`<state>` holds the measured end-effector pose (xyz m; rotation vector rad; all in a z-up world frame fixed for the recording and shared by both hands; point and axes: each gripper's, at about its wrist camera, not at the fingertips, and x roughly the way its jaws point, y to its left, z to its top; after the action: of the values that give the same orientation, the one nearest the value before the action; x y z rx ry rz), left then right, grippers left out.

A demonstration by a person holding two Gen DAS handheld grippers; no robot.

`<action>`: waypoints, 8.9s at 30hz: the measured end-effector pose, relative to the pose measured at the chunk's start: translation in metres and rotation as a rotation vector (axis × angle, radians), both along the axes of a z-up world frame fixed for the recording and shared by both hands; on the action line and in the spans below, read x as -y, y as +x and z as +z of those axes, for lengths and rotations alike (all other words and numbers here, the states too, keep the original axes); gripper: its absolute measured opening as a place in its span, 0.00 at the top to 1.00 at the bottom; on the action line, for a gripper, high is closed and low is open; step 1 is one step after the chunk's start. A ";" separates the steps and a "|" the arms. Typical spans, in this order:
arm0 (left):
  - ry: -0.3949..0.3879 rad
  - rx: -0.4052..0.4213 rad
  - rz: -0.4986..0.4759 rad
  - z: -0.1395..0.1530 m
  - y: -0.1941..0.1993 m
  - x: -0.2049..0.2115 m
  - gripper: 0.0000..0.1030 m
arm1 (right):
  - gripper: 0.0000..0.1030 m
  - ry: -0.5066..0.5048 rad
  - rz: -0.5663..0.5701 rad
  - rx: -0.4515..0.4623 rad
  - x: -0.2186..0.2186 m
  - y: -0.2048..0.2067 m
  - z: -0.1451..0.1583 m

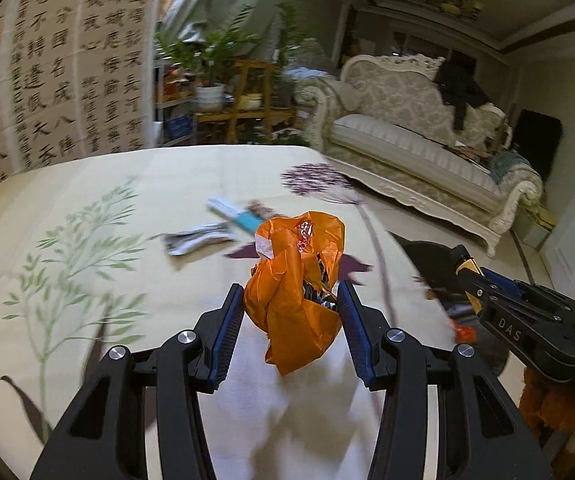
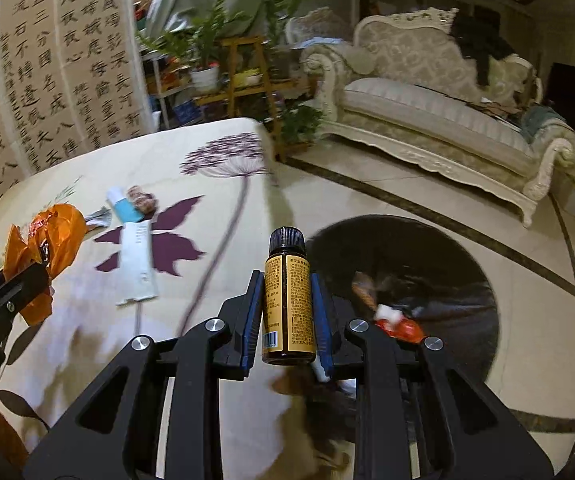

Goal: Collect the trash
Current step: 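Carry the orange bag and yellow bottle over the black bin and release both, then move both open tools back over the remaining items on the table, then grasp the white paper packet with the right tool while the left tool grasps the snack wrapper, then carry the packet and wrapper over the black bin and release both, then move the open left tool to the white-and-blue tube and align with it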

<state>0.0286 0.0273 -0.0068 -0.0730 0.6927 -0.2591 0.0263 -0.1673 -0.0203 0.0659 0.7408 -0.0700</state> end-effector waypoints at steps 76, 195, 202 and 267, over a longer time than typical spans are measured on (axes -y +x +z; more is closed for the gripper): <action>0.125 0.008 -0.045 -0.008 0.026 0.060 0.28 | 0.53 0.047 -0.100 0.009 0.053 0.008 -0.013; 0.087 -0.067 0.011 -0.009 0.021 -0.018 0.74 | 0.68 0.058 0.108 -0.040 -0.037 0.004 0.001; 0.079 -0.042 -0.040 -0.003 0.010 0.007 0.74 | 0.68 0.055 0.050 -0.019 -0.014 -0.015 0.004; 0.120 -0.130 -0.201 -0.033 0.049 0.177 0.32 | 0.48 0.068 -0.288 -0.021 0.136 0.003 -0.033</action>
<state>0.0775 -0.1497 -0.0396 0.0954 0.8443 -0.4077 0.0295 -0.3038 -0.0536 0.2369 0.7511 -0.3209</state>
